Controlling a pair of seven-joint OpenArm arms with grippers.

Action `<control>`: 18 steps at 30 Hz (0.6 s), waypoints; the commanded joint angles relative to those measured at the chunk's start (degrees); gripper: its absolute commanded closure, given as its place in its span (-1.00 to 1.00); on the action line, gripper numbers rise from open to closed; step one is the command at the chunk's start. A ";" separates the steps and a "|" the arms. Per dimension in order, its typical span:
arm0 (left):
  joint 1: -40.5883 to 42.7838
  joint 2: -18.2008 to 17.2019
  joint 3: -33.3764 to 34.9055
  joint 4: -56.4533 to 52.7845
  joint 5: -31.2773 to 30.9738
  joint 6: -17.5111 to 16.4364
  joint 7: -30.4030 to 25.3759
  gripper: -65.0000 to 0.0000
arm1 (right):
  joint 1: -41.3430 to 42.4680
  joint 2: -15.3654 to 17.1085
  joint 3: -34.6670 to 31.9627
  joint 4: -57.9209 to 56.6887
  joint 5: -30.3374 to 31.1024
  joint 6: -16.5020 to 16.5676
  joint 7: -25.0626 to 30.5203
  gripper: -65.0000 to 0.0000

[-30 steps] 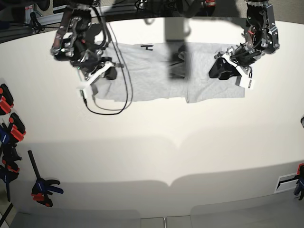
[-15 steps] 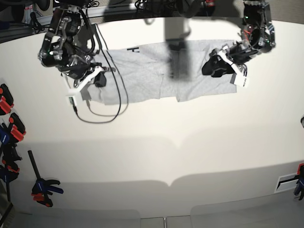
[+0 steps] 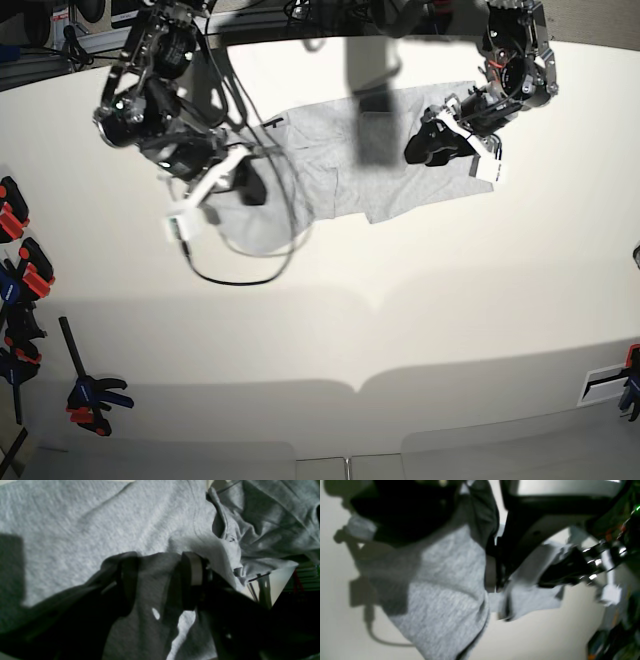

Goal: Fold the T-shirt properly
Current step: 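Fold the strip's end inward over the left gripper's fold with the right gripper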

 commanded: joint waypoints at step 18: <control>-4.79 -0.42 10.80 1.05 4.57 -0.32 -0.24 0.20 | 3.80 -2.80 -19.61 1.20 -4.09 -1.36 0.81 1.00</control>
